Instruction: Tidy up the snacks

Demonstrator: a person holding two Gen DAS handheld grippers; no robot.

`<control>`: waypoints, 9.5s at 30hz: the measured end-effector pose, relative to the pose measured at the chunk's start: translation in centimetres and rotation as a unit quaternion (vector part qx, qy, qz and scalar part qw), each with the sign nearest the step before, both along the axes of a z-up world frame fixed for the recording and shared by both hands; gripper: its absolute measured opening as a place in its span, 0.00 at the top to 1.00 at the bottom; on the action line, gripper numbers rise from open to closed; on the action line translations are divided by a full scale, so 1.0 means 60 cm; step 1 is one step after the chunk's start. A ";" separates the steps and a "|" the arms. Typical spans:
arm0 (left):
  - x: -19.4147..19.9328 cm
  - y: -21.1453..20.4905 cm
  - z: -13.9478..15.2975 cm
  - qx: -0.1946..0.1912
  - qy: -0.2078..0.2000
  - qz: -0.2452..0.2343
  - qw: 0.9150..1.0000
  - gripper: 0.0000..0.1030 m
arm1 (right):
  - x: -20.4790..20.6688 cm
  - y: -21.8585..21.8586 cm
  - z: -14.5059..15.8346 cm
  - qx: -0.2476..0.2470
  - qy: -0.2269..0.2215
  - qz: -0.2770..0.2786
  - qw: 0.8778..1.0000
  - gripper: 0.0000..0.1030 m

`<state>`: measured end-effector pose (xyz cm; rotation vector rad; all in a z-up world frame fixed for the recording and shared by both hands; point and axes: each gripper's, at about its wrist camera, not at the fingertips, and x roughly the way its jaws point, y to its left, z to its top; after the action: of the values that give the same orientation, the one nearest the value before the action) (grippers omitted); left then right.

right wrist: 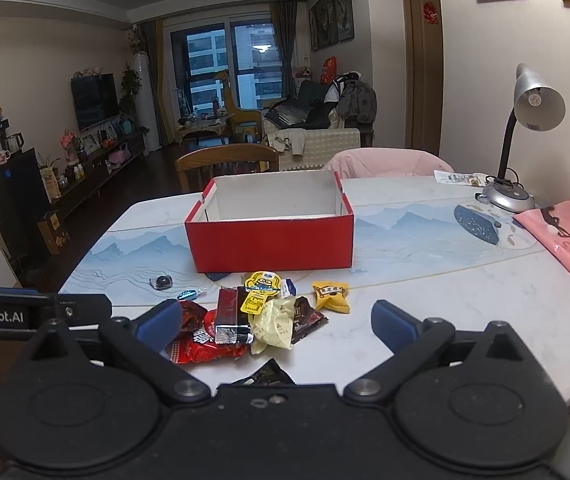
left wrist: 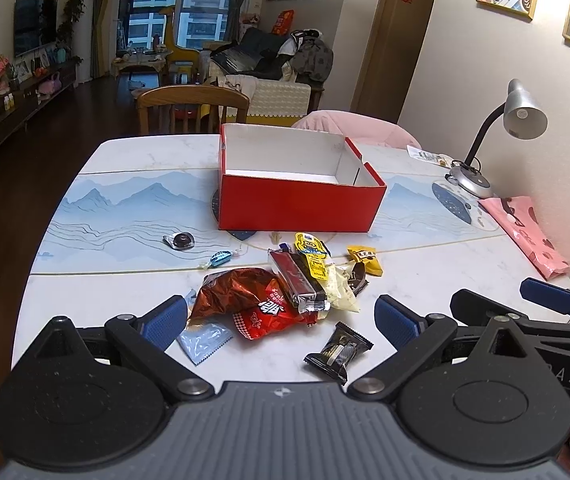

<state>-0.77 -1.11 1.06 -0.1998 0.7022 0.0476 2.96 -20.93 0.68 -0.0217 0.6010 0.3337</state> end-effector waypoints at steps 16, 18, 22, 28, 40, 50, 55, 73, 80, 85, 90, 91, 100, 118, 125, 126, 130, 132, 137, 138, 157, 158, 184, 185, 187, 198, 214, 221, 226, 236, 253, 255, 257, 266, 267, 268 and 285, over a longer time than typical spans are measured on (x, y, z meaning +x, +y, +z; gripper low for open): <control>0.001 0.005 -0.005 -0.002 0.004 0.002 1.000 0.02 | 0.000 0.004 -0.002 -0.003 0.003 -0.001 1.000 0.03; 0.001 0.005 -0.005 -0.001 0.004 0.002 1.000 0.02 | 0.000 0.005 -0.002 -0.003 0.004 -0.002 1.000 0.03; 0.001 0.005 -0.005 -0.003 0.004 0.002 1.000 0.02 | 0.003 0.006 -0.003 -0.005 0.006 -0.003 1.000 0.03; 0.004 0.006 -0.008 -0.007 0.008 0.002 1.000 0.02 | 0.008 0.013 -0.005 -0.013 0.008 -0.002 1.000 0.07; 0.040 0.019 -0.020 -0.012 0.027 0.010 1.000 0.02 | 0.051 0.018 -0.028 -0.012 0.039 0.013 0.999 0.07; 0.122 0.072 -0.080 -0.063 0.106 0.047 0.991 0.03 | 0.129 0.030 -0.133 -0.058 0.150 0.059 0.985 0.10; 0.166 0.106 -0.102 -0.073 0.124 0.090 0.985 0.03 | 0.141 0.031 -0.175 -0.069 0.186 0.079 0.977 0.11; 0.258 0.031 -0.175 0.149 0.145 -0.156 0.966 0.05 | 0.215 0.058 -0.251 -0.041 0.307 0.078 0.948 0.19; 0.266 0.023 -0.197 0.180 0.152 -0.181 0.955 0.09 | 0.233 0.073 -0.262 -0.035 0.317 0.076 0.945 0.21; 0.278 0.032 -0.216 0.180 0.169 -0.172 0.954 0.23 | 0.239 0.085 -0.259 -0.035 0.316 0.078 0.945 0.26; 0.285 0.054 -0.214 0.140 0.175 -0.146 0.964 0.28 | 0.237 0.093 -0.255 -0.053 0.306 0.086 0.947 0.30; 0.287 0.059 -0.213 0.129 0.177 -0.141 0.965 0.32 | 0.235 0.094 -0.253 -0.056 0.302 0.089 0.948 0.39; 0.293 0.085 -0.208 0.080 0.173 -0.098 0.977 0.60 | 0.234 0.091 -0.245 -0.058 0.281 0.106 0.952 0.57; 0.254 0.118 -0.170 0.009 0.161 -0.037 0.986 0.75 | 0.221 0.043 -0.176 -0.026 0.212 0.092 0.973 0.62; 0.251 0.132 -0.171 -0.014 0.164 -0.010 0.986 0.79 | 0.224 0.037 -0.157 -0.026 0.193 0.088 0.977 0.62; 0.249 0.133 -0.167 -0.016 0.161 -0.008 0.987 0.79 | 0.225 0.035 -0.151 -0.026 0.186 0.088 0.978 0.62; 0.250 0.137 -0.153 -0.029 0.157 -0.001 0.987 0.80 | 0.239 0.029 -0.127 -0.022 0.168 0.085 0.982 0.62; 0.251 0.137 -0.142 -0.036 0.152 0.004 0.988 0.80 | 0.250 0.028 -0.115 -0.024 0.157 0.084 0.984 0.62; 0.262 0.133 -0.106 -0.049 0.140 0.006 0.989 0.80 | 0.292 0.023 -0.084 -0.018 0.135 0.078 0.988 0.62; 0.266 0.131 -0.098 -0.051 0.137 0.006 0.989 0.80 | 0.302 0.023 -0.077 -0.016 0.130 0.078 0.988 0.62; 0.478 0.087 0.016 -0.019 0.094 -0.003 0.995 0.80 | 0.550 0.067 -0.017 -0.027 0.073 0.088 0.993 0.62; 0.492 0.086 0.013 -0.015 0.097 -0.002 0.995 0.80 | 0.564 0.073 -0.022 -0.031 0.077 0.092 0.992 0.62; 0.704 0.055 -0.162 0.068 0.267 0.030 0.961 0.80 | 0.708 0.152 -0.197 -0.127 0.204 0.171 0.956 0.72; 0.705 0.055 -0.168 0.068 0.272 0.030 0.959 0.80 | 0.707 0.149 -0.196 -0.124 0.205 0.171 0.956 0.72; 0.705 0.056 -0.178 0.068 0.279 0.031 0.957 0.79 | 0.707 0.144 -0.194 -0.123 0.204 0.171 0.956 0.71; 0.691 0.050 -0.164 0.044 0.267 0.022 0.962 0.72 | 0.700 0.130 -0.172 -0.109 0.195 0.172 0.959 0.67; 0.583 0.069 -0.067 0.006 0.196 0.011 0.981 0.72 | 0.602 0.098 -0.059 -0.067 0.153 0.169 0.971 0.56; 0.509 0.077 -0.023 0.000 0.157 0.011 0.988 0.72 | 0.538 0.089 -0.012 -0.052 0.127 0.168 0.976 0.46; 0.454 0.078 -0.002 -0.003 0.130 0.011 0.991 0.55 | 0.488 0.080 0.006 -0.044 0.112 0.166 0.979 0.40; 0.346 0.086 0.009 -0.011 0.106 0.018 0.994 0.45 | 0.404 0.059 0.015 -0.028 0.096 0.162 0.982 0.17; 0.232 0.128 -0.050 -0.070 0.123 0.108 0.984 0.21 | 0.353 0.024 -0.057 -0.039 0.112 0.115 0.986 0.02; 0.228 0.144 -0.075 -0.098 0.146 0.140 0.974 0.21 | 0.357 0.020 -0.075 -0.044 0.122 0.110 0.985 0.02; 0.226 0.157 -0.099 -0.112 0.176 0.173 0.963 0.21 | 0.364 0.018 -0.090 -0.050 0.133 0.106 0.984 0.02; 0.216 0.196 -0.183 -0.181 0.238 0.295 0.908 0.21 | 0.419 0.004 -0.171 -0.086 0.183 0.072 0.977 0.07; 0.216 0.197 -0.192 -0.191 0.242 0.302 0.902 0.21 | 0.426 0.003 -0.181 -0.087 0.192 0.068 0.975 0.08; 0.216 0.199 -0.201 -0.199 0.246 0.310 0.897 0.21 | 0.433 0.001 -0.190 -0.087 0.200 0.067 0.974 0.09; 0.231 0.204 -0.253 -0.231 0.266 0.413 0.840 0.21 | 0.485 0.032 -0.256 -0.118 0.242 0.088 0.959 0.24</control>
<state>13.08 11.14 -14.10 -0.9794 1.1355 0.7955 32.05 -19.01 -14.66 -0.2299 1.1271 0.4420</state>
